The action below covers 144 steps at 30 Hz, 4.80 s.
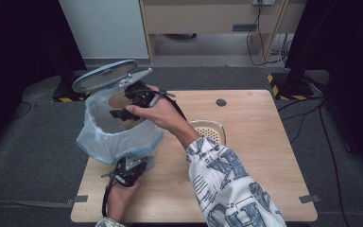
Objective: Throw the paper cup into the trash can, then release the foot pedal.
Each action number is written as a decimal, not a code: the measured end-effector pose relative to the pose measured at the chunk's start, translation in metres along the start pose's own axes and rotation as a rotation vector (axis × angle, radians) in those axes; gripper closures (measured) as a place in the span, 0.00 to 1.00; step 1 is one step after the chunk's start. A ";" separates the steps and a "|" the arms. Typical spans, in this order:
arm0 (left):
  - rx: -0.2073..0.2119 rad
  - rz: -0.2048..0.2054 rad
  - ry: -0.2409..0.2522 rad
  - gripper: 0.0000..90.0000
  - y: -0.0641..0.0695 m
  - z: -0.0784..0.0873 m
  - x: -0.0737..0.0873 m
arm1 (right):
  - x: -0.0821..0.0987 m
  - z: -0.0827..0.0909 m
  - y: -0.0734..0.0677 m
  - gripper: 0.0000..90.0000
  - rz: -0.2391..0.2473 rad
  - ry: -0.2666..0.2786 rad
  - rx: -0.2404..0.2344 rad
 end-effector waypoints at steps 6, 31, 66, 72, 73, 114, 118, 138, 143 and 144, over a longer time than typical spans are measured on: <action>0.001 0.001 0.001 0.99 0.000 0.000 0.000 | -0.005 0.009 -0.002 0.17 -0.001 0.033 -0.012; 0.002 -0.001 0.002 0.99 0.000 0.000 0.000 | 0.010 0.087 0.041 0.16 -0.032 0.073 0.108; -0.003 0.033 0.088 0.68 0.016 0.020 -0.015 | 0.065 0.205 0.110 0.16 -0.108 0.076 0.349; 0.000 0.037 0.109 0.61 0.019 0.023 -0.018 | 0.073 0.217 0.119 0.13 -0.125 0.070 0.428; 0.002 0.038 0.105 0.59 0.018 0.023 -0.018 | 0.074 0.219 0.121 0.13 -0.126 0.068 0.441; 0.014 0.052 0.107 0.31 0.015 0.023 -0.017 | 0.218 0.323 0.140 0.10 -0.262 0.004 0.766; 0.011 0.052 0.113 0.31 0.015 0.023 -0.018 | 0.235 0.324 0.137 0.10 -0.285 -0.004 0.764; 0.007 0.049 0.112 0.30 0.014 0.023 -0.017 | 0.343 0.314 0.126 0.10 -0.423 -0.207 0.817; 0.006 0.047 0.114 0.30 0.014 0.023 -0.017 | 0.355 0.309 0.127 0.08 -0.395 -0.265 0.833; 0.006 0.047 0.113 0.30 0.014 0.023 -0.017 | 0.355 0.309 0.127 0.07 -0.386 -0.264 0.837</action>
Point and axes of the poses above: each handheld gripper's, and its own axes: z roughly backward along the jaws, x roughly out of its underside, y roughly to its right, the point moved 7 cm from there along -z, roughly forward along the jaws, and after that the axes turned 11 degrees about y, right-handed, at the moved point
